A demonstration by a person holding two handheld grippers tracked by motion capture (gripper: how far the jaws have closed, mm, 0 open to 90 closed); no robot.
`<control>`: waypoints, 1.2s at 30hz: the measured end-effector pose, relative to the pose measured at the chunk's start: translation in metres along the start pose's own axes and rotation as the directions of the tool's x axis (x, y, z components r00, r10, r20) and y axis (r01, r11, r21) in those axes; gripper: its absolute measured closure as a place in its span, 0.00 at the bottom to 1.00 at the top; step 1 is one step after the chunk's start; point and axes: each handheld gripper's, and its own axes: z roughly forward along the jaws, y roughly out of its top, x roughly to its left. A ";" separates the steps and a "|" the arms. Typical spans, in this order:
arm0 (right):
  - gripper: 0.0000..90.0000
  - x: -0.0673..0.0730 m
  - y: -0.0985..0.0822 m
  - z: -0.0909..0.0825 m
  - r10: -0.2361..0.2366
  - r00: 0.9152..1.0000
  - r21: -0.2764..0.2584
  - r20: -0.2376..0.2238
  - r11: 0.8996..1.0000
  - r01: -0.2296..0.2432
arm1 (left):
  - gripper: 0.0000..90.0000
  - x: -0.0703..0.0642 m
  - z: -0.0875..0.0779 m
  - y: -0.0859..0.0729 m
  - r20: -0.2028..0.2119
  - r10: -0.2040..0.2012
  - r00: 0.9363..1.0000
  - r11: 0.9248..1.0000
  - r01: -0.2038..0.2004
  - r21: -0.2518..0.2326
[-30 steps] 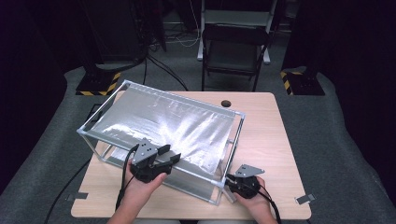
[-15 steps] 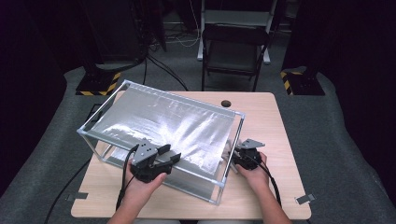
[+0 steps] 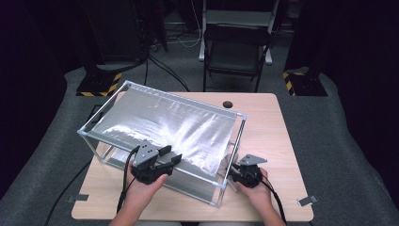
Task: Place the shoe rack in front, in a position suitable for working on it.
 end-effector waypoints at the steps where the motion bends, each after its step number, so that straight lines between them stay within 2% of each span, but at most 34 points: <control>1: 0.74 0.007 -0.004 -0.004 -0.006 1.000 -0.005 -0.017 1.000 0.006 | 0.54 0.000 0.000 0.000 0.003 0.000 1.000 1.000 0.000 0.001; 2: 0.74 0.021 -0.013 -0.011 -0.008 0.999 -0.009 -0.053 1.000 0.008 | 0.54 0.000 0.000 0.000 0.000 -0.003 1.000 1.000 0.003 -0.001; 3: 0.74 0.021 -0.013 -0.011 -0.008 0.999 -0.009 -0.053 1.000 0.008 | 0.54 0.000 0.000 0.000 -0.001 -0.001 1.000 1.000 0.001 -0.001; 5: 0.74 0.034 -0.020 -0.018 -0.027 0.995 -0.007 -0.091 1.000 0.026 | 0.54 0.000 0.000 0.000 -0.001 -0.006 1.000 1.000 0.006 0.000; 9: 0.74 0.048 -0.028 -0.026 -0.030 0.990 -0.003 -0.141 1.000 0.029 | 0.54 0.000 -0.001 -0.001 -0.002 -0.003 1.000 1.000 0.003 0.000; 11: 0.74 0.050 -0.030 -0.028 -0.042 0.989 -0.008 -0.140 0.999 0.042 | 0.54 0.000 -0.001 -0.001 0.001 -0.002 1.000 1.000 0.002 0.000; 14: 0.75 0.048 -0.027 -0.026 -0.064 0.987 -0.004 -0.145 0.998 0.064 | 0.54 0.000 0.000 -0.001 -0.002 -0.005 1.000 1.000 0.005 -0.003; 17: 0.75 0.045 -0.023 -0.023 -0.101 0.989 -0.010 -0.109 0.995 0.101 | 0.54 0.000 0.000 -0.001 0.002 -0.007 1.000 1.000 0.007 -0.001; 20: 0.75 0.039 -0.016 -0.018 -0.130 0.990 0.004 -0.055 0.991 0.131 | 0.54 0.001 0.000 0.000 0.005 -0.004 1.000 1.000 0.004 0.002; 21: 0.75 0.036 -0.013 -0.015 -0.150 0.988 0.003 -0.034 0.989 0.151 | 0.54 0.001 0.000 0.000 0.005 -0.006 1.000 1.000 0.006 0.002; 24: 0.75 0.025 -0.006 -0.006 -0.152 0.988 -0.009 0.025 0.988 0.152 | 0.54 0.001 0.000 -0.001 0.004 -0.007 1.000 1.000 0.007 -0.002; 25: 0.74 0.019 -0.003 -0.004 -0.146 0.989 0.004 0.031 0.989 0.146 | 0.54 0.001 0.000 0.000 0.004 -0.003 1.000 1.000 0.003 -0.001; 26: 0.74 0.014 -0.001 -0.002 -0.122 0.992 0.002 0.040 0.993 0.122 | 0.54 0.001 0.000 0.000 0.006 -0.003 1.000 1.000 0.003 0.001; 28: 0.74 0.003 0.002 0.003 -0.113 0.993 -0.010 0.047 0.994 0.113 | 0.54 0.001 0.000 0.000 0.006 -0.004 1.000 1.000 0.004 0.000; 29: 0.74 0.000 0.004 0.005 -0.089 0.995 -0.002 0.050 0.996 0.089 | 0.54 0.001 0.000 -0.001 0.005 -0.002 1.000 1.000 0.002 -0.002; 30: 0.74 -0.005 0.005 0.008 -0.094 0.994 -0.028 0.061 0.995 0.095 | 0.54 0.001 0.000 -0.001 0.005 -0.002 1.000 1.000 0.002 -0.002; 31: 0.73 -0.009 0.006 0.009 -0.080 0.995 -0.023 0.061 0.996 0.081 | 0.54 0.001 0.000 -0.001 0.005 -0.002 1.000 1.000 0.002 -0.002; 34: 0.73 -0.017 0.012 0.012 -0.054 0.996 0.001 0.074 0.999 0.054 | 0.54 0.001 0.000 0.000 0.006 -0.002 1.000 1.000 0.002 -0.001; 35: 0.72 -0.020 0.013 0.015 -0.053 0.995 -0.007 0.081 0.999 0.054 | 0.54 0.001 0.000 0.000 0.006 -0.001 1.000 1.000 0.001 0.000; 36: 0.72 -0.022 0.013 0.015 -0.034 0.996 -0.009 0.078 0.999 0.034 | 0.54 0.001 0.001 0.000 0.004 0.000 1.000 1.000 0.000 -0.003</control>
